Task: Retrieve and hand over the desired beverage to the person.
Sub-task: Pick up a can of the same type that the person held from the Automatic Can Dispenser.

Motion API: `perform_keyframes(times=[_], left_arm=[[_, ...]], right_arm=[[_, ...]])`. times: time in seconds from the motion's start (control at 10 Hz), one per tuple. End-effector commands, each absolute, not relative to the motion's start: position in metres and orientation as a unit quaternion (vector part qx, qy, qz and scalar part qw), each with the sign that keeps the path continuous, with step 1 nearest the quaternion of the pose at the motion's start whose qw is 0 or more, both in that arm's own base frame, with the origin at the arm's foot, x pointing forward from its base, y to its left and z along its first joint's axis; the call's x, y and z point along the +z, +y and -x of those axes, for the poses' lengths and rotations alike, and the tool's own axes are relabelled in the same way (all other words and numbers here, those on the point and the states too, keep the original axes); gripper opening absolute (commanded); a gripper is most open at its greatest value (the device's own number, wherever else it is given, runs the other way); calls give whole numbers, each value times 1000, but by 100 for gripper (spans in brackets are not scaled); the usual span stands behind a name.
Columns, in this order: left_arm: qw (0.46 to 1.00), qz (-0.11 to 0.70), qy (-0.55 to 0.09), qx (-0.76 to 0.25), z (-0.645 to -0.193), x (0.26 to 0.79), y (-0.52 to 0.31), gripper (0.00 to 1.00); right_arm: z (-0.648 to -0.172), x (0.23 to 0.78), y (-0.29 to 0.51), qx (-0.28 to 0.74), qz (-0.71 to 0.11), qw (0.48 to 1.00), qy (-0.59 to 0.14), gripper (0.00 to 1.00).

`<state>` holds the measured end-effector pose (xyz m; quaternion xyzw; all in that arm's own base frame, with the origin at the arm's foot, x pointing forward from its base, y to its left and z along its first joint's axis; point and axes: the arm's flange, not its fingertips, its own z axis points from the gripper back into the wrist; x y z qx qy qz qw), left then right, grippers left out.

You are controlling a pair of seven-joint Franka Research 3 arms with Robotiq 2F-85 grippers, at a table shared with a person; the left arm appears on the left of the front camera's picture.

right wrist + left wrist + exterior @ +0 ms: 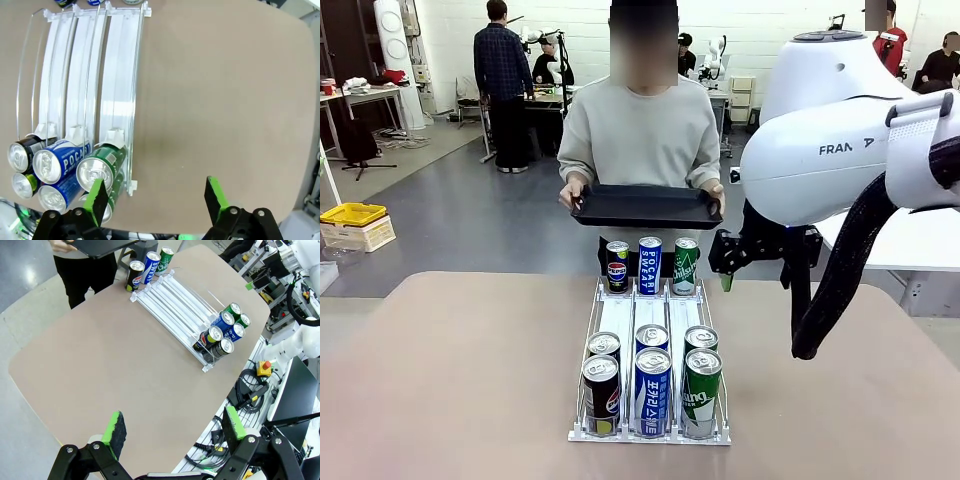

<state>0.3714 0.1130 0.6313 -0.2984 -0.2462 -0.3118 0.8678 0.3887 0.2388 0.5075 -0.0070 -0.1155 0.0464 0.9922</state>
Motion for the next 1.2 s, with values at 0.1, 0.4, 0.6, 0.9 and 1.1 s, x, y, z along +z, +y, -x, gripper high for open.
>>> perform_keyframes(times=[0.1, 0.4, 0.6, 0.9, 1.1], left_arm=[[863, 304, -250, -316, -370, 632, 115, 100], [863, 304, -250, -316, -370, 632, 115, 100], [863, 304, -250, -316, -370, 632, 115, 100], [863, 304, -250, -316, -370, 632, 115, 100], [863, 304, -250, -316, -370, 632, 115, 100]], right_arm=[[-378, 503, 248, 20, -9, 994, -110, 100], [-341, 483, 283, -32, 10, 996, -80, 100], [-325, 462, 303, -65, 14, 996, -54, 100], [-309, 447, 316, -44, -20, 998, -47, 100], [-314, 443, 314, -40, -16, 998, -55, 100]])
